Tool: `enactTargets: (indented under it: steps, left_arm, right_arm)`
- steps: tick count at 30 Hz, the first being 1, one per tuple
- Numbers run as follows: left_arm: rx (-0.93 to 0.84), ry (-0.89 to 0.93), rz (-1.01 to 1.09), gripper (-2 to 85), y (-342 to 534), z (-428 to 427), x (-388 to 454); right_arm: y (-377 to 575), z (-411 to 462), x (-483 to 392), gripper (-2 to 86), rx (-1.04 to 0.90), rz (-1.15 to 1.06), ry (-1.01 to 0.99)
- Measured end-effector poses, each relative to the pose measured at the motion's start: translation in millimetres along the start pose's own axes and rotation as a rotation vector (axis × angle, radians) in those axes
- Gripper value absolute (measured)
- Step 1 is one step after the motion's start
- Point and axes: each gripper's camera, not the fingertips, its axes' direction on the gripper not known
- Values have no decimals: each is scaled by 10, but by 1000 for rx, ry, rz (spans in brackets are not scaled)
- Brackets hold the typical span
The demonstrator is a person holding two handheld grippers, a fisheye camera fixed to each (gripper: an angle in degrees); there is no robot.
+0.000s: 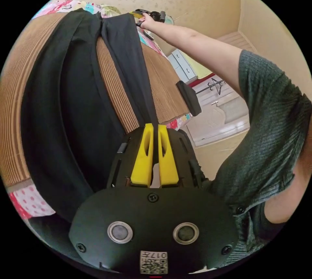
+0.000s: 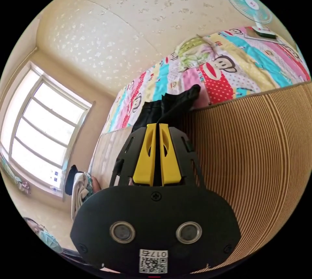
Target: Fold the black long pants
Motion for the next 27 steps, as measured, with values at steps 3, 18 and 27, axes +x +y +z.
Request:
enactTargets:
  steps: [3,18,27]
  left_arm:
    - [96,-78,-98,-5,293,-516,-83]
    - [183,-213,-337,2,913,-819,-743]
    - [131,-407,-268,0,735,-547,-410]
  right_arm:
    - [-26,263,-688,20,-35,-108,-54]
    - [1262,1602,-1131,84,-249,-13,-423]
    - [3885,-160,-843,115,-579,-270,-176]
